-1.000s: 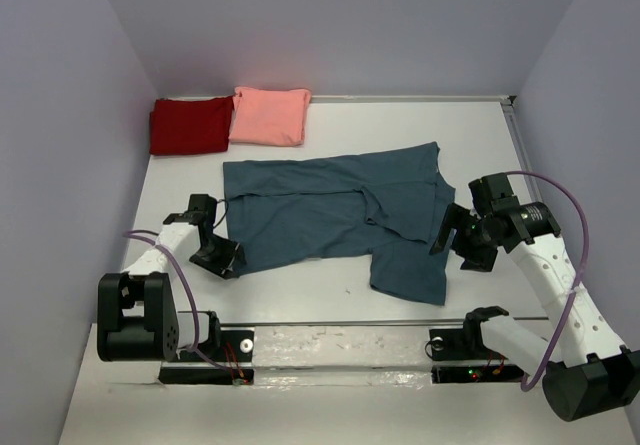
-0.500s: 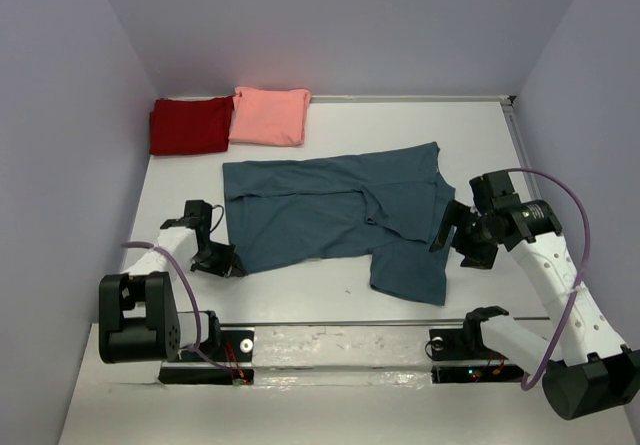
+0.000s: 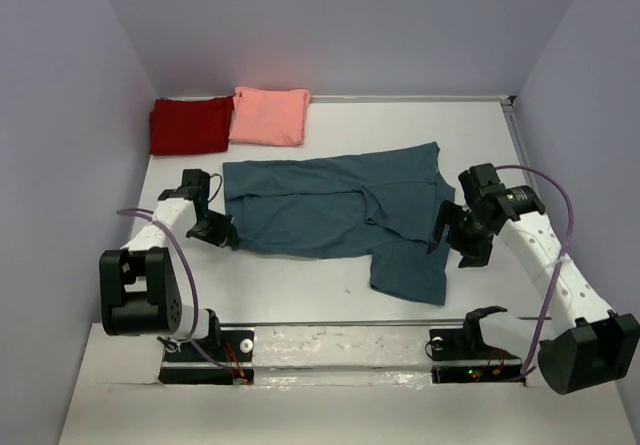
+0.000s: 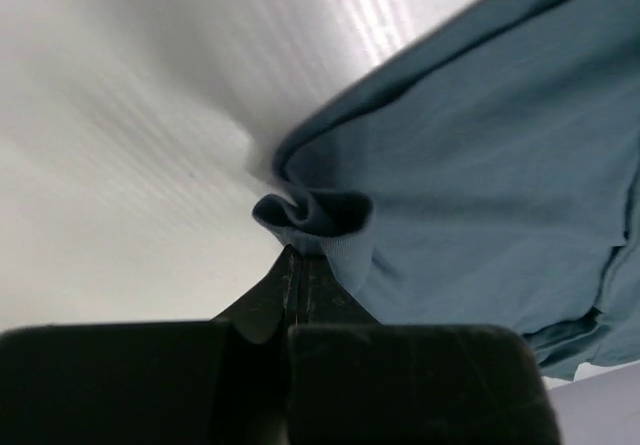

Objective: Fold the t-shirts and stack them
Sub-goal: Grap the side of the flattened tshirt closest away from the robot with both arms

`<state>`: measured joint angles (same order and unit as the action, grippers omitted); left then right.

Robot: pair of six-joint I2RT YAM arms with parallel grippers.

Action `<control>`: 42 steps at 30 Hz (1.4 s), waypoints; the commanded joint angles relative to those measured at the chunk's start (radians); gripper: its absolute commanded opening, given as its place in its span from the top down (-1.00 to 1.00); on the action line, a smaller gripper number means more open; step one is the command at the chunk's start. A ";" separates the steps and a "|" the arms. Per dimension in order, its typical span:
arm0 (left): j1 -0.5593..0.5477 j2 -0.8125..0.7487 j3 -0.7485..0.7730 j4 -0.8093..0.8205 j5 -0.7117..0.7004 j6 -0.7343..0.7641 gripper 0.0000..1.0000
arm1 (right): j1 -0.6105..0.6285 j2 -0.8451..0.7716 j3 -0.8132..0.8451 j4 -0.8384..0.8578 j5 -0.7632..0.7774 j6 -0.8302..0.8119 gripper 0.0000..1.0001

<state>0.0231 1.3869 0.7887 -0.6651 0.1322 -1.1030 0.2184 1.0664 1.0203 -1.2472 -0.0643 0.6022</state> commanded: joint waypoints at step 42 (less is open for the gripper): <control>0.000 0.245 0.291 0.088 -0.078 0.344 1.00 | 0.032 -0.016 0.095 -0.126 0.193 0.045 -0.56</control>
<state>0.0216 1.6230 1.0351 -0.5709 0.0753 -0.7914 0.2359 0.9432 1.1194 -1.3609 0.0784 0.6899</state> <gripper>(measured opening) 0.014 0.776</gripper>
